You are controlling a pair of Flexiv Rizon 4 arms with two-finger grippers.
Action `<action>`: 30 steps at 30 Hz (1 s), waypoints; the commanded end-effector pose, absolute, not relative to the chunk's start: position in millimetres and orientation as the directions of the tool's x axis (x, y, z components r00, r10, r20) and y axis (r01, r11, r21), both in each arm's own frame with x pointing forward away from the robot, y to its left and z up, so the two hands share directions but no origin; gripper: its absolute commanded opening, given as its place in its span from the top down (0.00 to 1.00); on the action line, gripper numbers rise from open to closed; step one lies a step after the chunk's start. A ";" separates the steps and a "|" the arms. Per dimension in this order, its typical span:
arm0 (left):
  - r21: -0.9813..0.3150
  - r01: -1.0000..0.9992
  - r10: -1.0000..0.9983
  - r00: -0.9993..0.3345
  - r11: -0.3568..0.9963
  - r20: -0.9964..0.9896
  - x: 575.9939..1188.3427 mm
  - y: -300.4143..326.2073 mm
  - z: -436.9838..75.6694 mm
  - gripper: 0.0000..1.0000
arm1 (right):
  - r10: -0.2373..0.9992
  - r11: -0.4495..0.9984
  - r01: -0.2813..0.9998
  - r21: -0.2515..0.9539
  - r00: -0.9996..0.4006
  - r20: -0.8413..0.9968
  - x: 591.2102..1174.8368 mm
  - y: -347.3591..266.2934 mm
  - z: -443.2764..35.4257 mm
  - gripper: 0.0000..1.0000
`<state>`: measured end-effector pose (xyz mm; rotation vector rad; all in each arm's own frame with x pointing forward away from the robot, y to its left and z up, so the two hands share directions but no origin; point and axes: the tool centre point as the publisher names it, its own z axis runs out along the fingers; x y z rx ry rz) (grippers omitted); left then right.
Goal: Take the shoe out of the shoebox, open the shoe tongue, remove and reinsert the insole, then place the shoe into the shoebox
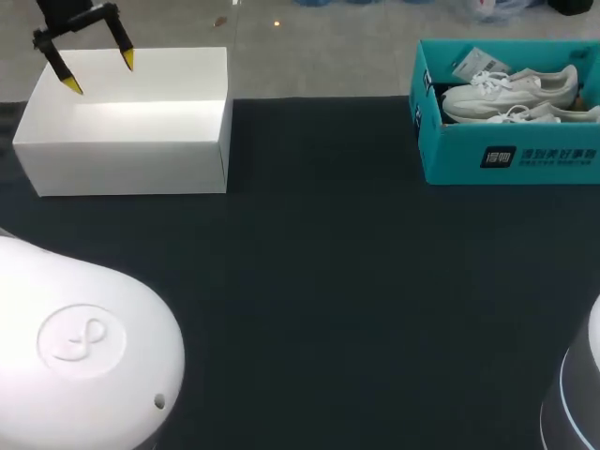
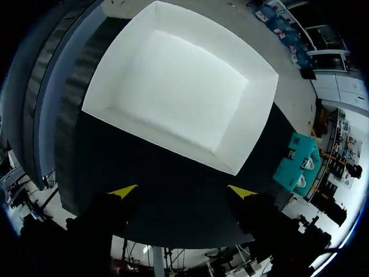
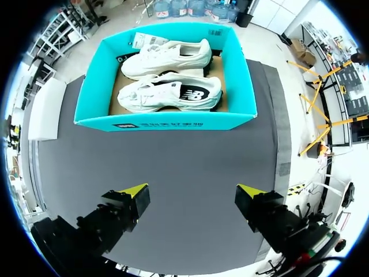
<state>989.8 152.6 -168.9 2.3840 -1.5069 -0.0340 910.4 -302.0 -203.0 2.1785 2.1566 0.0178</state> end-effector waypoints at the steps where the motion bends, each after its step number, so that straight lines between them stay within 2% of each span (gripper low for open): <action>1: 0.283 -0.934 -0.964 0.253 -0.220 0.085 993.7 149.0 -172.6 0.00 | 1.000 0.006 0.998 0.070 -0.004 -0.031 909.5 -304.8 -207.2 0.00; 9: 0.077 -0.990 -0.973 0.129 -0.116 0.191 990.6 148.7 -175.2 0.00 | 0.997 0.065 0.997 0.043 -0.062 -0.055 912.7 -300.8 -210.5 0.00; 11: 0.058 -0.993 -0.972 0.113 -0.103 0.205 989.5 149.7 -175.5 0.00 | 0.996 0.067 0.997 0.047 -0.064 -0.058 913.6 -300.7 -208.4 0.00; 20: 0.114 -0.986 -0.986 0.133 -0.122 0.096 981.4 150.6 -182.5 0.00 | 0.999 0.038 0.999 0.016 -0.038 0.027 918.2 -304.7 -204.1 0.00; 30: 0.114 -0.986 -0.986 0.133 -0.122 0.096 981.4 150.6 -182.5 0.00 | 0.999 0.017 1.000 0.025 -0.018 0.040 919.2 -306.1 -204.1 0.00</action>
